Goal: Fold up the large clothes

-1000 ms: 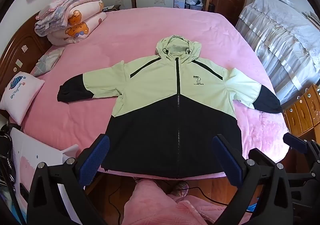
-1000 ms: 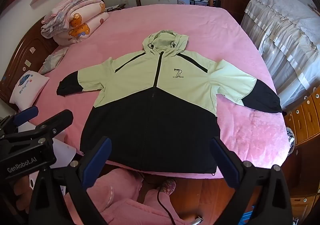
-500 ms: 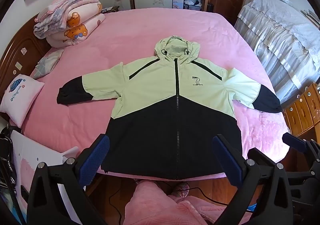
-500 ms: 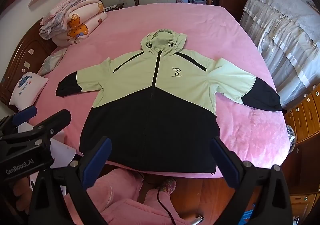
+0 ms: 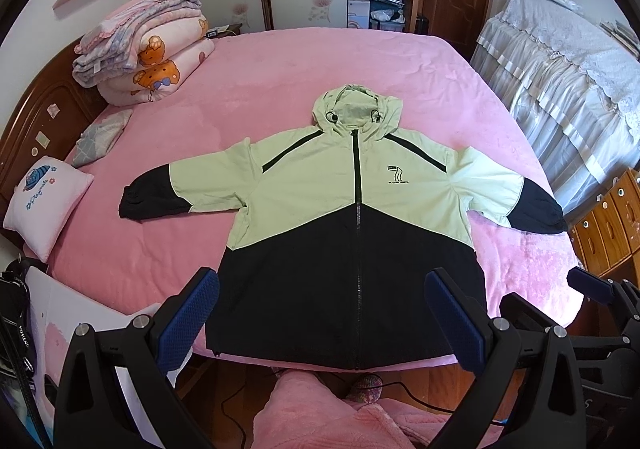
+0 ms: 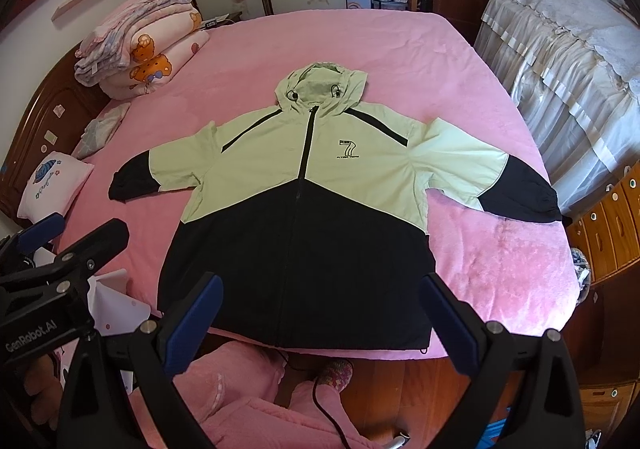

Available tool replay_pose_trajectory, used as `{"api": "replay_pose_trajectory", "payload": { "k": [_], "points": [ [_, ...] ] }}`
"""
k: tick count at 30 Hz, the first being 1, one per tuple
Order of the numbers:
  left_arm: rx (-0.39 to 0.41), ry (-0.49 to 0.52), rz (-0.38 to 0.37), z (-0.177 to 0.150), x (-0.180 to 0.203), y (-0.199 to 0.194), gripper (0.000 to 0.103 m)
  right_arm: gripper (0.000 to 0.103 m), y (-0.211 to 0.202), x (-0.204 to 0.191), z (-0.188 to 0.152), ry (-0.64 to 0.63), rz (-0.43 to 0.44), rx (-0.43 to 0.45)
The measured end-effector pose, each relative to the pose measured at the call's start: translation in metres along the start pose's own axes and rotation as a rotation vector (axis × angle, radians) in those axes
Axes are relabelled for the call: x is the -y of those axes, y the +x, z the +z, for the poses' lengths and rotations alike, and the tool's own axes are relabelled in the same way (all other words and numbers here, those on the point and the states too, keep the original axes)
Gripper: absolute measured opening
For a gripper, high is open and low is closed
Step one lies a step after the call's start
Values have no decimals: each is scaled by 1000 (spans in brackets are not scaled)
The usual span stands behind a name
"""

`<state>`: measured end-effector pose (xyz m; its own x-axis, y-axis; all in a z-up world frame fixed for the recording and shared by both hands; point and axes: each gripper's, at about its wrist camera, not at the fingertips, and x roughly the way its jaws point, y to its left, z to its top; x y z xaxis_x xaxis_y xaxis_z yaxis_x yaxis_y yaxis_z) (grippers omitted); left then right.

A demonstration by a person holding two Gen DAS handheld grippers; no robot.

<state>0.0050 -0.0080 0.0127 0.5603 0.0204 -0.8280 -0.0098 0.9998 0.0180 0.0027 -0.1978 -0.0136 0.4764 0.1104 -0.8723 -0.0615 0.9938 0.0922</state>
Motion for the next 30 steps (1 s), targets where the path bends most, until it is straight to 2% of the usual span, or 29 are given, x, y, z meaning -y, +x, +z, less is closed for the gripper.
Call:
{"api": "replay_pose_trajectory", "payload": {
  "k": [7, 12, 21, 24, 30],
  "points": [
    [-3, -2, -2, 1, 2, -1, 102, 99, 0, 1, 0, 2, -2, -1],
    [-38, -23, -20, -1, -2, 4, 102, 99, 0, 1, -2, -1, 3, -6],
    [-66, -76, 3, -10, -5, 1, 102, 99, -6, 13, -5, 14, 13, 5],
    [-65, -83, -11, -11, -8, -1, 102, 99, -8, 16, -4, 26, 17, 11],
    [-41, -104, 5, -8, -19, -7, 102, 99, -4, 22, -2, 71, 52, -4]
  ]
}}
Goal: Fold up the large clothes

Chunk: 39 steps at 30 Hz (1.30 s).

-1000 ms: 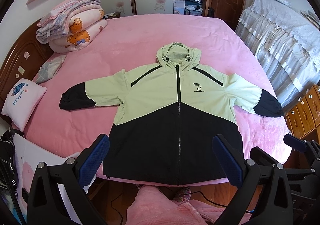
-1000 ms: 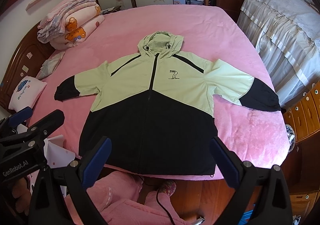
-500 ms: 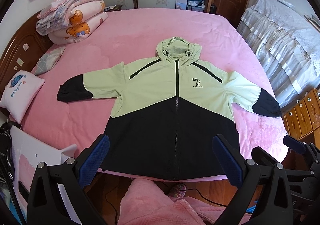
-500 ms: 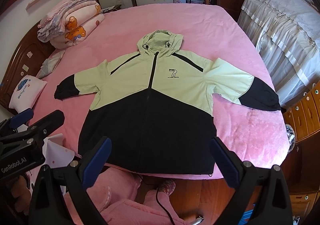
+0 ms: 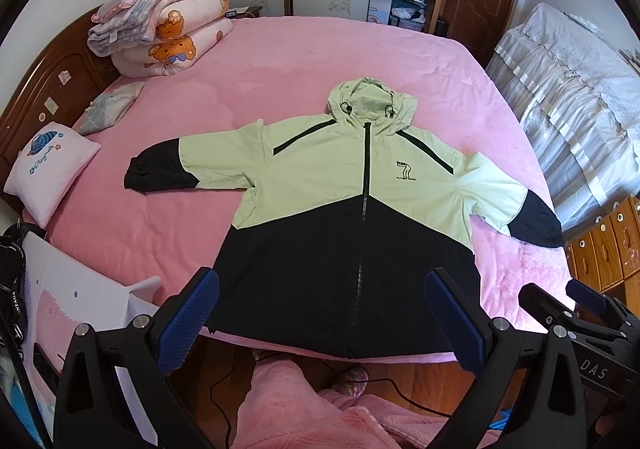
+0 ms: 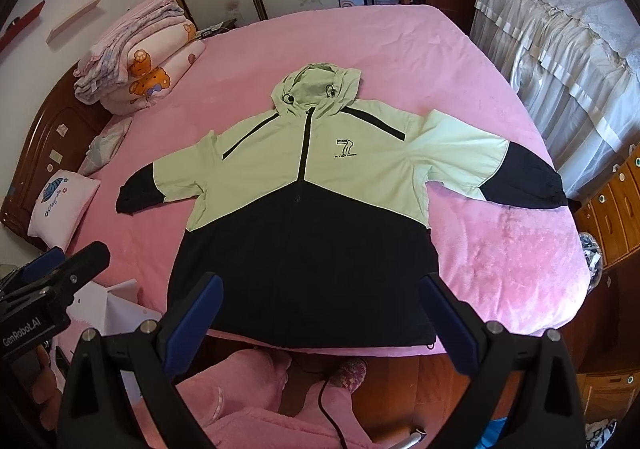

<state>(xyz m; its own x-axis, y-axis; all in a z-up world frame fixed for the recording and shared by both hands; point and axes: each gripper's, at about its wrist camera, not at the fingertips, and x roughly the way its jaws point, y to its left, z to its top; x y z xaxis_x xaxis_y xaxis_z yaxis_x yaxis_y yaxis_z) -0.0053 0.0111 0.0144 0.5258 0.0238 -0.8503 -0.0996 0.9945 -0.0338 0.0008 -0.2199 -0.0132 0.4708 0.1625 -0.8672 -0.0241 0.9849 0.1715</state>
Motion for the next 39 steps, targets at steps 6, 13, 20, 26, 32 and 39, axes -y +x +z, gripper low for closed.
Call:
{"api": "replay_pose_trajectory", "payload": {
  "k": [6, 13, 20, 26, 32, 39],
  "points": [
    [-31, -58, 7, 7, -26, 10, 102, 99, 7, 1, 7, 60, 23, -10],
    [-84, -221, -22, 25, -95, 40, 102, 99, 35, -8, 19, 145, 24, -81],
    [-172, -387, -73, 59, -195, 96, 102, 99, 66, -33, 40, 265, 13, -114],
    [-190, -376, 10, 98, -283, 141, 102, 99, 111, -70, 68, 354, -39, -167],
    [-240, -464, -23, 136, -380, 205, 102, 99, 157, -116, 100, 359, -152, -209],
    [-236, -680, -66, 150, -493, 303, 102, 99, 211, -191, 133, 248, -234, -250]
  ]
}}
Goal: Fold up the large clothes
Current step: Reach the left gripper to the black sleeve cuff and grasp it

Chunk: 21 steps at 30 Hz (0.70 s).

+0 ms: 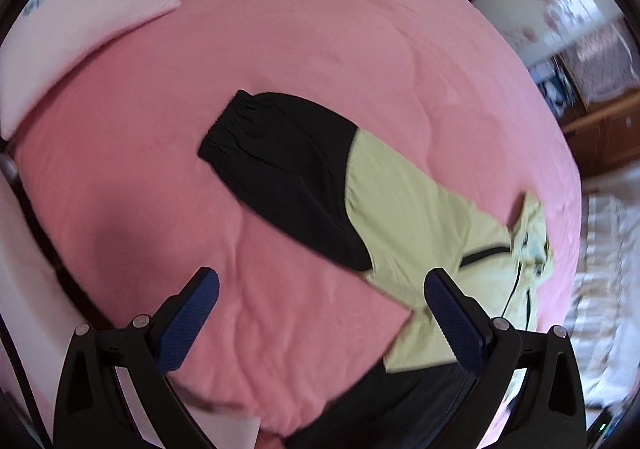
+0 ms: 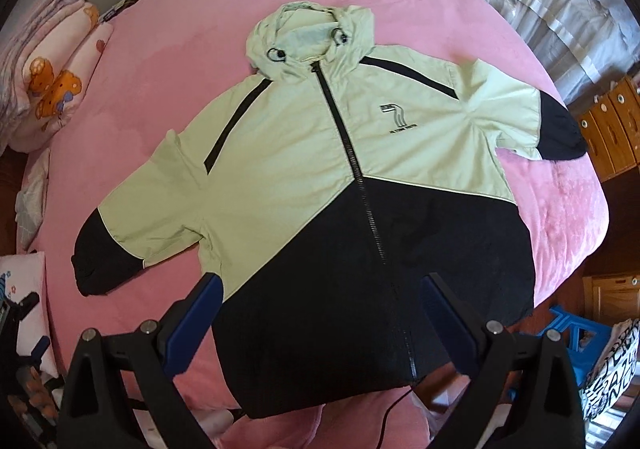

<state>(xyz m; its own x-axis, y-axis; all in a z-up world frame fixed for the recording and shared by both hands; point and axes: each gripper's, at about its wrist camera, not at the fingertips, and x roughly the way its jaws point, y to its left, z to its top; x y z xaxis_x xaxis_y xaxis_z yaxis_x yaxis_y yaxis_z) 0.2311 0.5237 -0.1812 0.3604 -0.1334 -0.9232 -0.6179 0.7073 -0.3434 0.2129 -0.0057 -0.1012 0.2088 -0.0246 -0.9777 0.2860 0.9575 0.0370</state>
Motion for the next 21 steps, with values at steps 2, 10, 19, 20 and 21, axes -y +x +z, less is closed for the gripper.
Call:
{"api": "replay_pose_trajectory", "payload": {
  "k": [2, 10, 19, 20, 21],
  "points": [
    [12, -64, -28, 14, -21, 21, 102, 99, 13, -30, 1, -73, -3, -12],
    [73, -286, -60, 52, -97, 117, 93, 99, 76, -119, -6, -298, 59, -49],
    [120, -482, -129, 56, -148, 189, 61, 99, 141, -162, -2, -319, 77, -115],
    [132, -482, -141, 58, -150, 194, 61, 99, 146, -163, -3, -319, 75, -123],
    [146, -482, -150, 59, -151, 197, 60, 99, 150, -164, -4, -321, 72, -128]
  ]
}}
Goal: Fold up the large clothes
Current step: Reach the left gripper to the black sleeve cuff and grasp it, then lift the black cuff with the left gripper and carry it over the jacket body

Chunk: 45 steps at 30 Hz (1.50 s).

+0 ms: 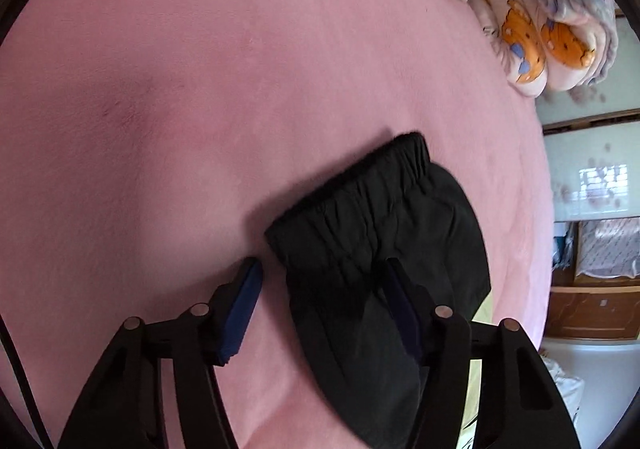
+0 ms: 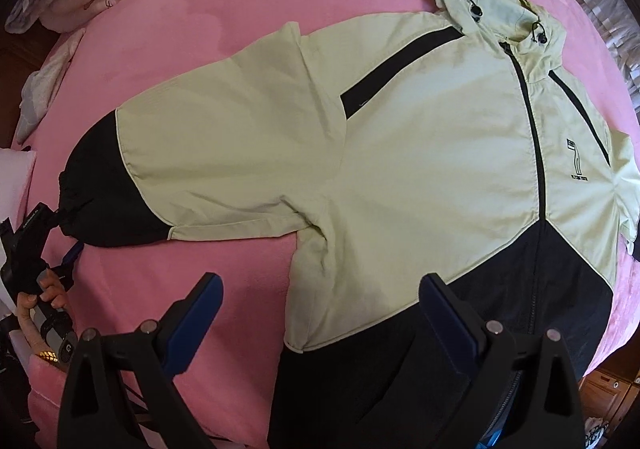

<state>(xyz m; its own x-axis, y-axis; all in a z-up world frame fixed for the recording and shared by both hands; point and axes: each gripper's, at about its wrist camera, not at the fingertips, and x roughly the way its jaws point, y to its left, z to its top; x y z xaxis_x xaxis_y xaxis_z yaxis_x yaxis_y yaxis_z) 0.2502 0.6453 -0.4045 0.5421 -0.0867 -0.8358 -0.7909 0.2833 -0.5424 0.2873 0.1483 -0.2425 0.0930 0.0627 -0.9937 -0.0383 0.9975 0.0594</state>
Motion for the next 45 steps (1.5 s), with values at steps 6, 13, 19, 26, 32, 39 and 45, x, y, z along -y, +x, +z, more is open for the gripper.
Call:
{"api": "replay_pose_trajectory", "payload": {
  "k": [6, 13, 19, 26, 32, 39, 45],
  "points": [
    [34, 16, 16, 7, 13, 22, 34, 99, 14, 6, -12, 36, 2, -22],
    [67, 4, 13, 2, 29, 3, 14, 99, 19, 8, -33, 86, 35, -23],
    [109, 116, -59, -1, 63, -39, 10, 93, 18, 7, -44, 85, 65, -7],
    [214, 379, -106, -35, 144, -99, 10, 92, 14, 14, -56, 128, 133, 27],
    [258, 518, -237, -88, 218, -145, 10, 92, 5, 33, -62, 122, 181, 46],
    [261, 629, -364, -173, 281, -179, 10, 92, -21, 85, -59, 88, 191, 125],
    [215, 705, -431, -259, 328, -180, 10, 92, -39, 149, -45, 80, 184, 202]
  ]
}}
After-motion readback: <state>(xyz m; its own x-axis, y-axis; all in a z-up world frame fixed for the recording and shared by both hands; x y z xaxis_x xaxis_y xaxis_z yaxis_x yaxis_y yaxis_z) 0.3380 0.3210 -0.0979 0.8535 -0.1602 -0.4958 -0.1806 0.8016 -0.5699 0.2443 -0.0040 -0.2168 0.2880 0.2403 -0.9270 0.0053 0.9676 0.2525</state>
